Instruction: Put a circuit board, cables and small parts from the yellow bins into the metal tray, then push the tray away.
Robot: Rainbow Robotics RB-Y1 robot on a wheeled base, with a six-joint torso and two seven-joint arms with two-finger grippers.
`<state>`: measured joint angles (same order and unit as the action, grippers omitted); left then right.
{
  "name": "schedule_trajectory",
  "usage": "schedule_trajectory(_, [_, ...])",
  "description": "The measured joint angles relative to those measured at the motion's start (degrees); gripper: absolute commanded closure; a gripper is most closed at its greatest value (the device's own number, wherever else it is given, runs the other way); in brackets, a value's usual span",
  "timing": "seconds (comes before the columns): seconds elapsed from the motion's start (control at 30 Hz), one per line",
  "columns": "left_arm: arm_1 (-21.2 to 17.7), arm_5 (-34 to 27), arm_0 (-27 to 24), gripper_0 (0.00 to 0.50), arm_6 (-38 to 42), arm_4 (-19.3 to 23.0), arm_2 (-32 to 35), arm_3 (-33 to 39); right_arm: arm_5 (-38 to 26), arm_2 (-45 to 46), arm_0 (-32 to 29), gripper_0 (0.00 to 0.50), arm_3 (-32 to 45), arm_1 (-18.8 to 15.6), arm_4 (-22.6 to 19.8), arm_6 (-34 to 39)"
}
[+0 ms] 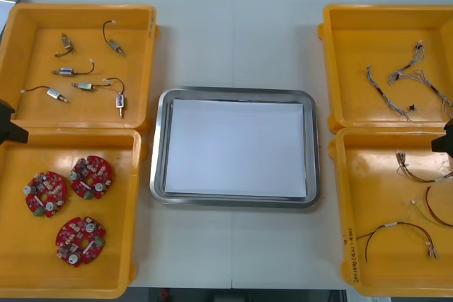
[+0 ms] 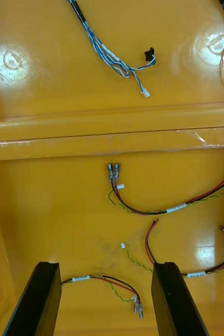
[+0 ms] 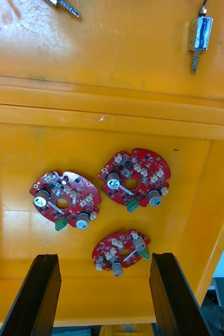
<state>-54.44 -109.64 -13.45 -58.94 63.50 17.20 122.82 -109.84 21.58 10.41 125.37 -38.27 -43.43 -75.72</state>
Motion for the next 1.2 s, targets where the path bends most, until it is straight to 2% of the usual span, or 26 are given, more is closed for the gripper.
schedule_trajectory(1.2, [0.00,0.00,0.00,0.000,0.00,0.00,0.00,0.00,0.00,0.00,0.00,0.000,0.00,0.00,0.00,0.00])
